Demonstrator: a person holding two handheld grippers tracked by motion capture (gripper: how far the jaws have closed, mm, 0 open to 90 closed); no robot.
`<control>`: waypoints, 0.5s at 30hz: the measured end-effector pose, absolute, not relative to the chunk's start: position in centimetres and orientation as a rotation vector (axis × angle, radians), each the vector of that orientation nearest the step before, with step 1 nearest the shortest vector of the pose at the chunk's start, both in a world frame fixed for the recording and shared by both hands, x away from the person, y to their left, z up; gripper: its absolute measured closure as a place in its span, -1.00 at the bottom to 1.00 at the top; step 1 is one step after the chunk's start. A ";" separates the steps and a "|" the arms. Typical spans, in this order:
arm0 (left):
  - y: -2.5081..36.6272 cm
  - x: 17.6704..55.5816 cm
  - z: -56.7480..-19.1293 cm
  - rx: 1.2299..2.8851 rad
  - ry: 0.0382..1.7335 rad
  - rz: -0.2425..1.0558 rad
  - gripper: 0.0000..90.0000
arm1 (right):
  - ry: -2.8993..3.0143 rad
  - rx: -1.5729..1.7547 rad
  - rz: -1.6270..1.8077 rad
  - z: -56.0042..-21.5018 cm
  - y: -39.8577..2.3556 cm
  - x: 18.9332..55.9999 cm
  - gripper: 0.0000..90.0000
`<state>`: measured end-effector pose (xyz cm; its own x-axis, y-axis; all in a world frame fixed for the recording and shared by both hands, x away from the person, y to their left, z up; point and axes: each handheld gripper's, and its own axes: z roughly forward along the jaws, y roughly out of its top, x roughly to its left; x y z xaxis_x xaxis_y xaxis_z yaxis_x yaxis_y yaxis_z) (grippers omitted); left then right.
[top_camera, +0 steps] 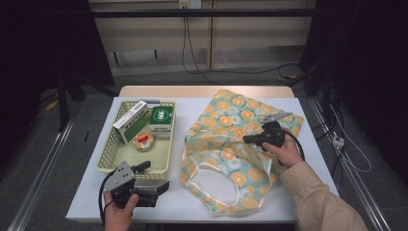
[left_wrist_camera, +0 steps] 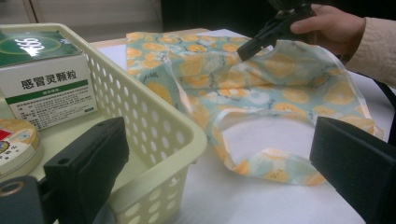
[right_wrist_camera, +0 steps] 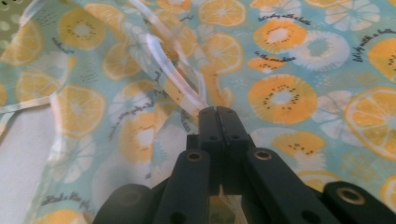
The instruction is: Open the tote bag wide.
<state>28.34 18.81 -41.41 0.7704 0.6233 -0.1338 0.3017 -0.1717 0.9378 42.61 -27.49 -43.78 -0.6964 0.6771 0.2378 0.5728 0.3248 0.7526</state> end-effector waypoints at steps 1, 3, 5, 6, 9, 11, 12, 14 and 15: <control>18.9 28.4 -41.4 1.773 0.719 0.339 -0.91 | 2.455 1.181 1.324 -43.9 -27.6 42.7 1.00; 18.9 28.4 -41.4 1.770 0.721 0.336 -0.91 | 2.456 1.200 1.342 -44.3 -27.9 43.0 1.00; 18.8 28.4 -41.4 1.770 0.721 0.336 -0.91 | 2.453 1.212 1.316 -44.6 -28.2 43.2 0.99; 18.8 28.4 -41.4 1.771 0.721 0.336 -0.91 | 2.446 1.218 1.312 -44.6 -28.4 43.3 0.96; 18.8 28.4 -41.4 1.768 0.727 0.332 -0.91 | 2.447 1.228 1.301 -44.9 -28.7 43.3 0.93; 18.8 28.5 -41.4 1.768 0.727 0.333 -0.91 | 2.459 1.219 1.266 -45.0 -28.7 43.2 0.89; 18.8 28.5 -41.4 1.770 0.724 0.333 -0.91 | 2.463 1.212 1.245 -45.0 -28.7 43.1 0.84; 18.7 28.5 -41.4 1.771 0.723 0.333 -0.91 | 2.459 1.214 1.224 -45.1 -28.6 43.0 0.80; 18.7 28.5 -41.4 1.771 0.722 0.333 -0.91 | 2.461 1.215 1.220 -45.1 -28.6 43.0 0.78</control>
